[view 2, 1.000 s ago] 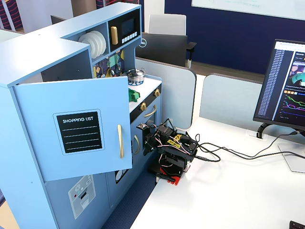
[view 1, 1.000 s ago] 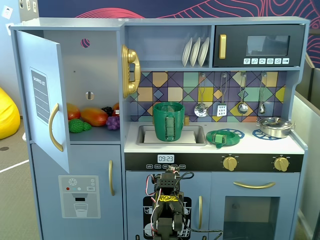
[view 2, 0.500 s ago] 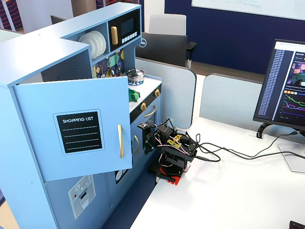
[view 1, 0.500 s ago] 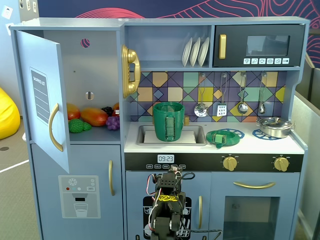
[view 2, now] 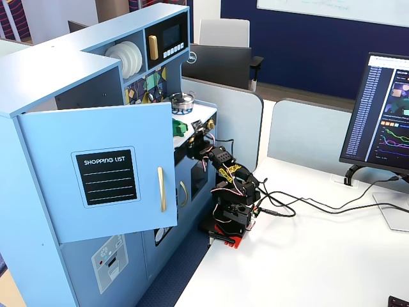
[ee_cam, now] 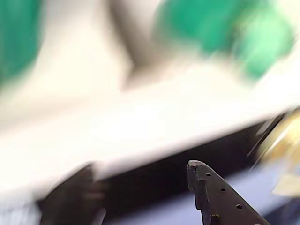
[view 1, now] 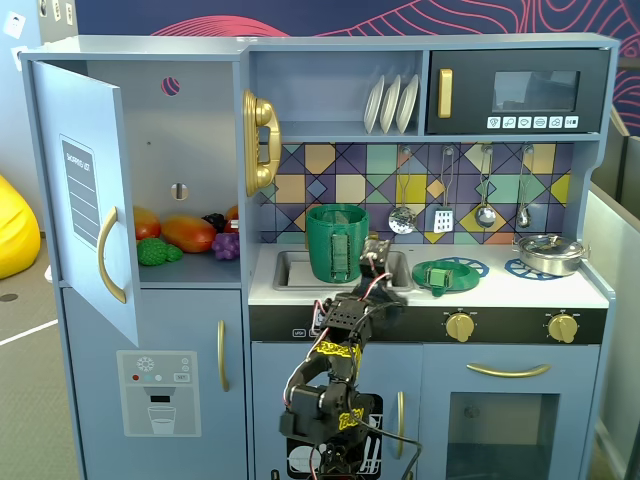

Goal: Pick up the lid from the counter and put it on the green recipient

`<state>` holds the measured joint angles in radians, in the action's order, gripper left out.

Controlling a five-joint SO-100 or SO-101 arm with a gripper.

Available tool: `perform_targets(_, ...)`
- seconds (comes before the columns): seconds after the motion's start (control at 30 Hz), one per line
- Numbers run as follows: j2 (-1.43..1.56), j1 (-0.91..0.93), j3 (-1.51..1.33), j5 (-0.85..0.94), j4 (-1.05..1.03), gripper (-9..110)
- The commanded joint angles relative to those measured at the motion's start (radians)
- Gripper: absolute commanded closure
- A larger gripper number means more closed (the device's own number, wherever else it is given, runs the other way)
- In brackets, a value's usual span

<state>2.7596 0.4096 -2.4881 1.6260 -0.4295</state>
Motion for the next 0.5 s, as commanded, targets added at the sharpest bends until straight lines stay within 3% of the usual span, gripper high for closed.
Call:
perform_targets(0.0, 0.014, 0.083, 0.071, -0.014, 0.153, 62)
perform_targets(0.47, -0.245, 0.198, 0.110, 0.038, 0.479, 56)
